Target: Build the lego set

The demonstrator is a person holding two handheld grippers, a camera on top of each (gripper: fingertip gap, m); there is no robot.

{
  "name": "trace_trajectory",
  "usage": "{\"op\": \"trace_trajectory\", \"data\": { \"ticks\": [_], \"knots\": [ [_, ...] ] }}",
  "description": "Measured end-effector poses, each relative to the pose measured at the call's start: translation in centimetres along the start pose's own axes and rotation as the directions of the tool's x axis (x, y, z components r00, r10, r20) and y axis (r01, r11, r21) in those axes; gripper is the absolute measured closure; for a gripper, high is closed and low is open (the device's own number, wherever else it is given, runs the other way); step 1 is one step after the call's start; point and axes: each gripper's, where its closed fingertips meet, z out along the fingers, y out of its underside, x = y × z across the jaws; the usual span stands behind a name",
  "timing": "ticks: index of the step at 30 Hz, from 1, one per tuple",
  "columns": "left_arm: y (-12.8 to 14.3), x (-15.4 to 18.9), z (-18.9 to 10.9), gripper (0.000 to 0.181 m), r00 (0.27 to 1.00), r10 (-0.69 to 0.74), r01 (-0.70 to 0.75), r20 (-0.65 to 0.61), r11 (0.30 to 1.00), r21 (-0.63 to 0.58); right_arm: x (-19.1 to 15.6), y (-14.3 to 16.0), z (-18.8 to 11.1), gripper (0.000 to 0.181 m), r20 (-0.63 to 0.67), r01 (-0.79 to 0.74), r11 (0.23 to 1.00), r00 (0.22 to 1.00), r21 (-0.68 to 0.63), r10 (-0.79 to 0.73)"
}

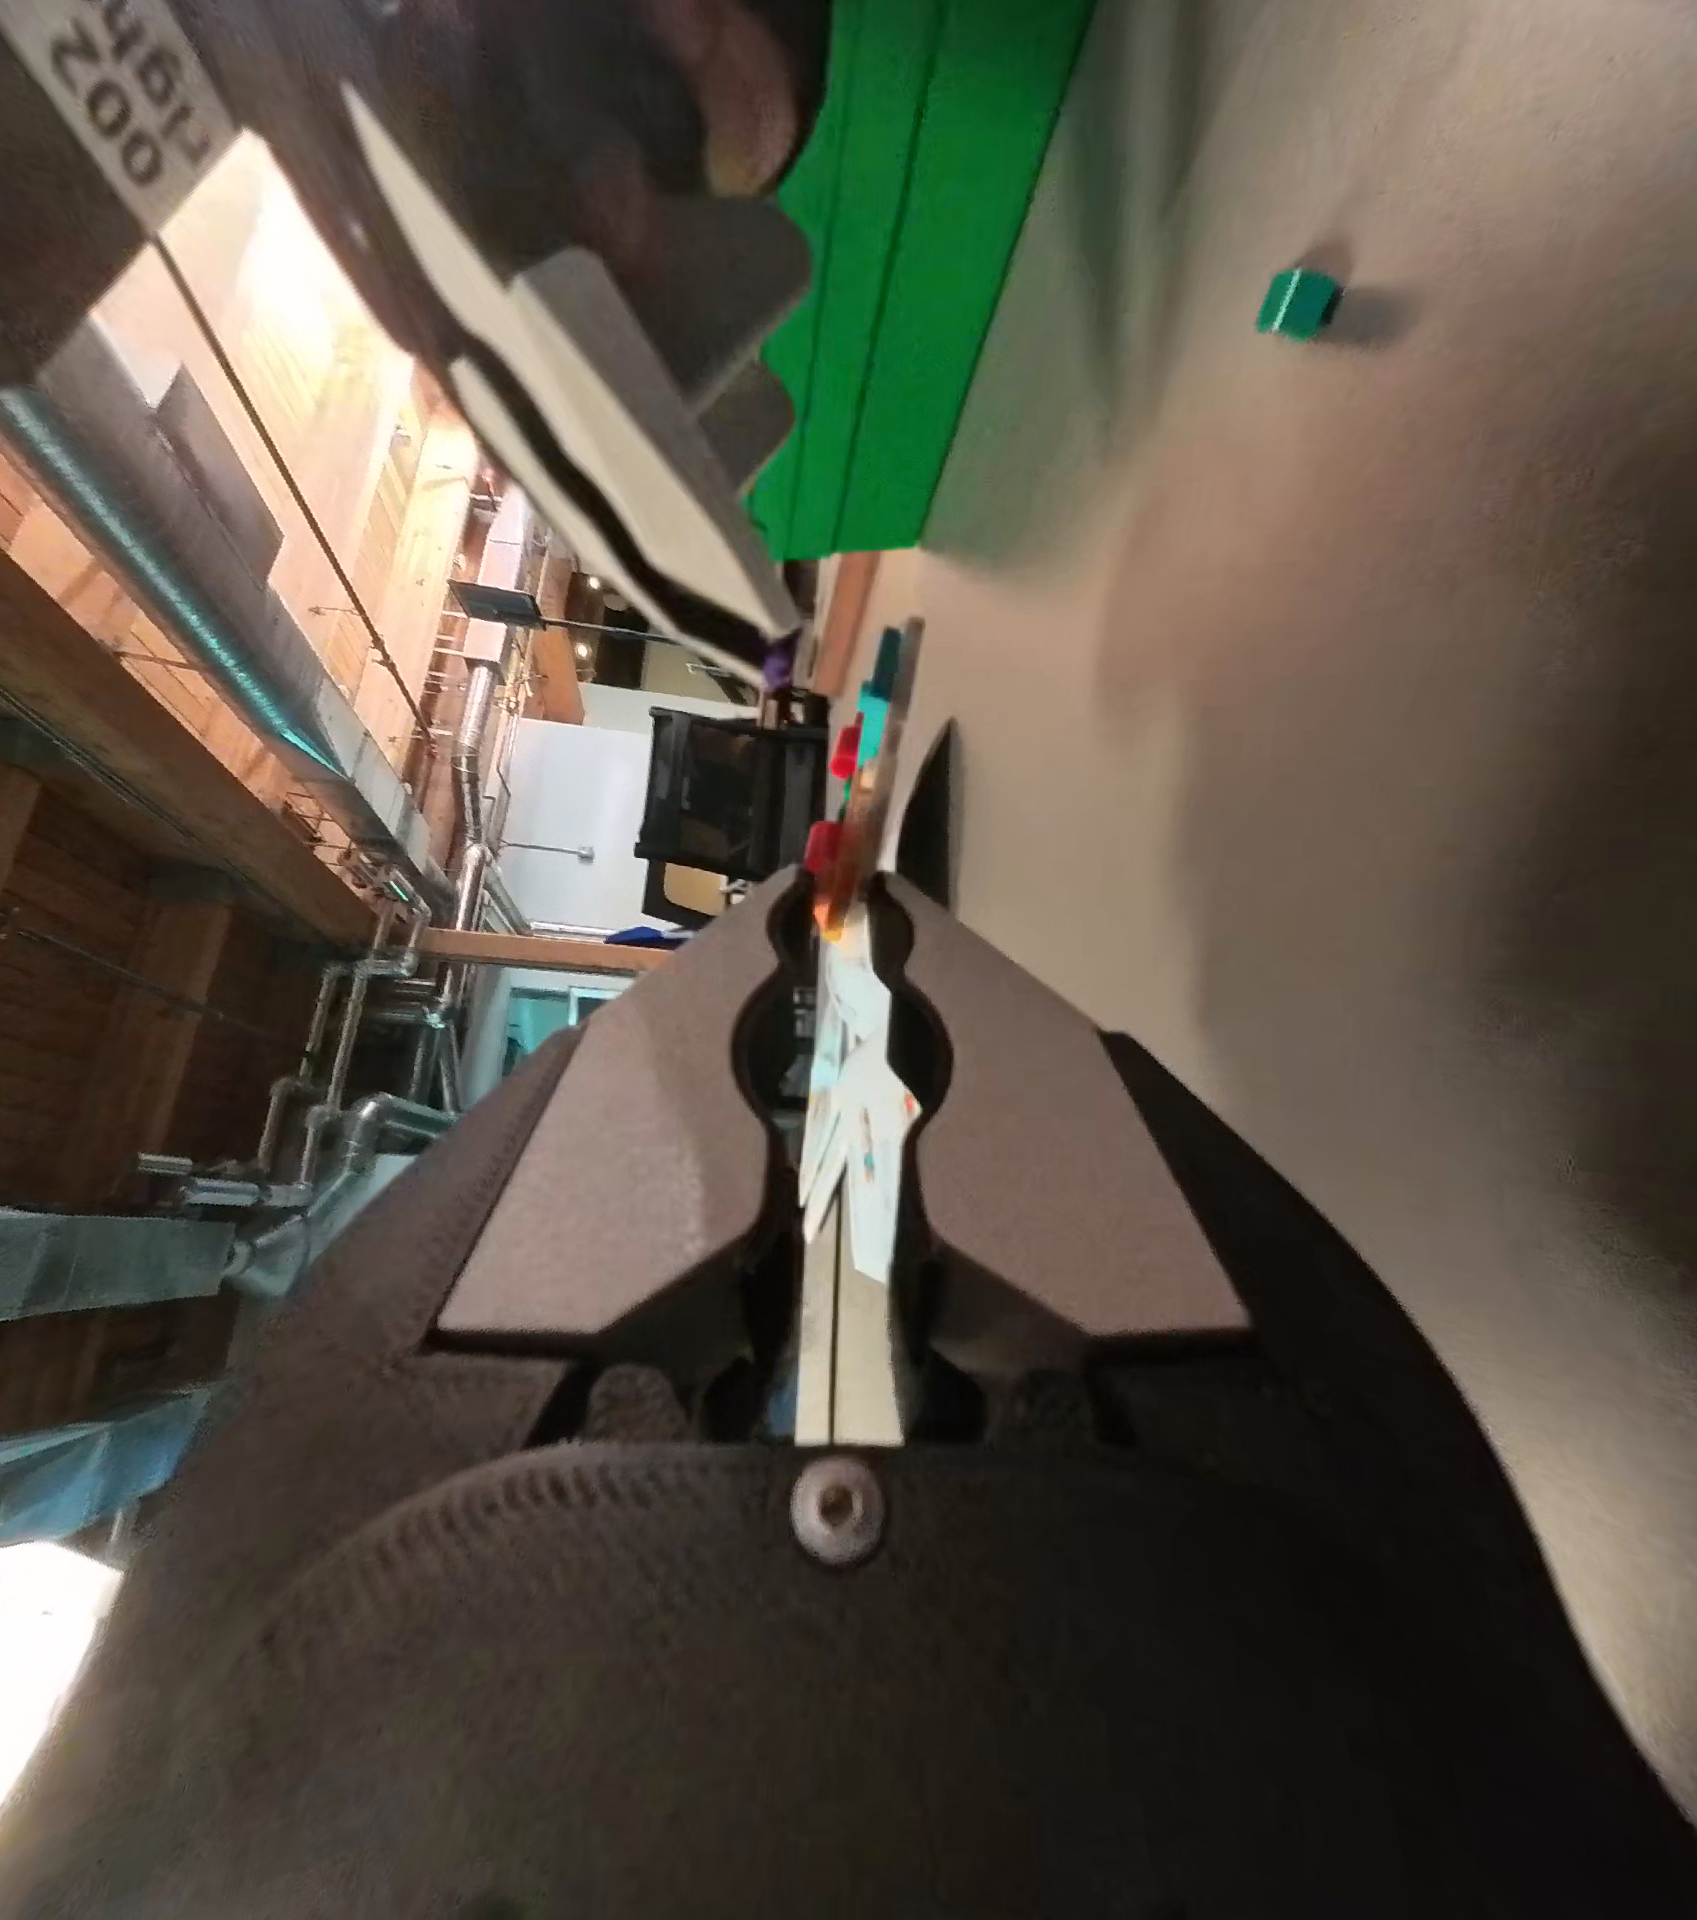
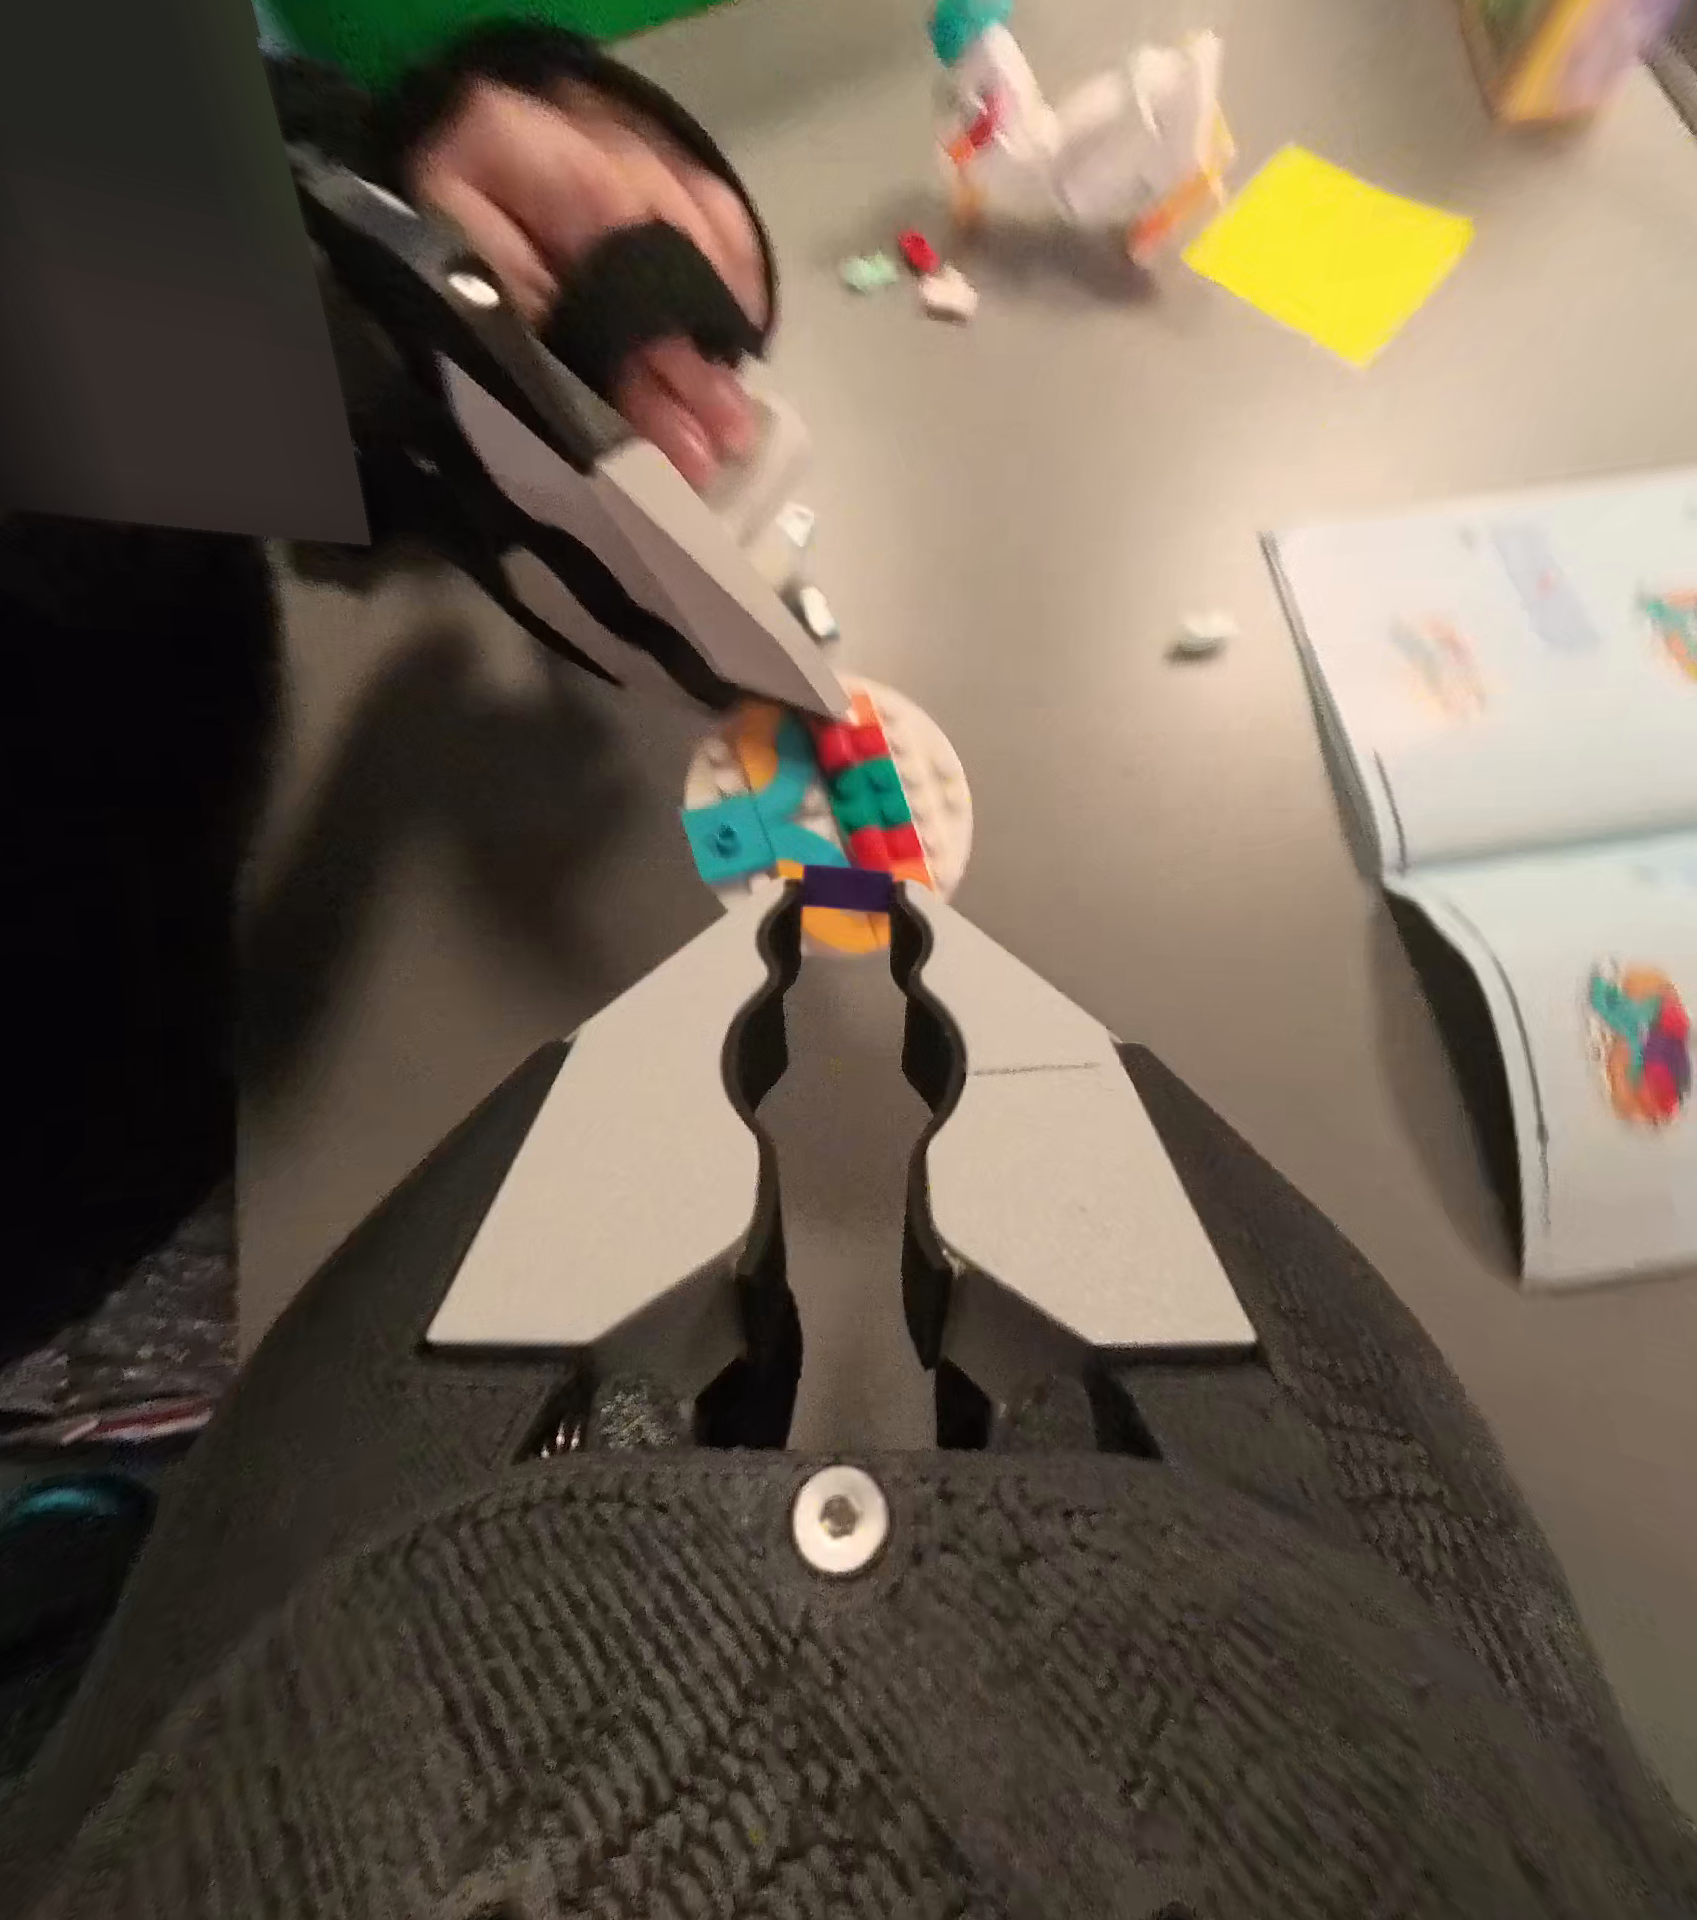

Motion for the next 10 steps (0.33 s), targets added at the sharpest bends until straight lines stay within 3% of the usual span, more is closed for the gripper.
{"op": "trace_trajectory", "data": {
  "ticks": [1,10],
  "knots": [
    [-0.2,-0.2,-0.1,0.172,1.0,0.005,-0.005,0.012,1.0,0.008,-0.4,-0.8,0.1,0.166,0.037,0.028,1.0,0.999,0.002,-0.028],
    [-0.9,-1.4,-0.7,0.172,0.996,0.038,-0.042,0.085,0.999,0.036,-0.9,-1.6,1.3,0.166,0.179,0.172,0.971,0.974,-0.166,-0.142]
  ]
}}
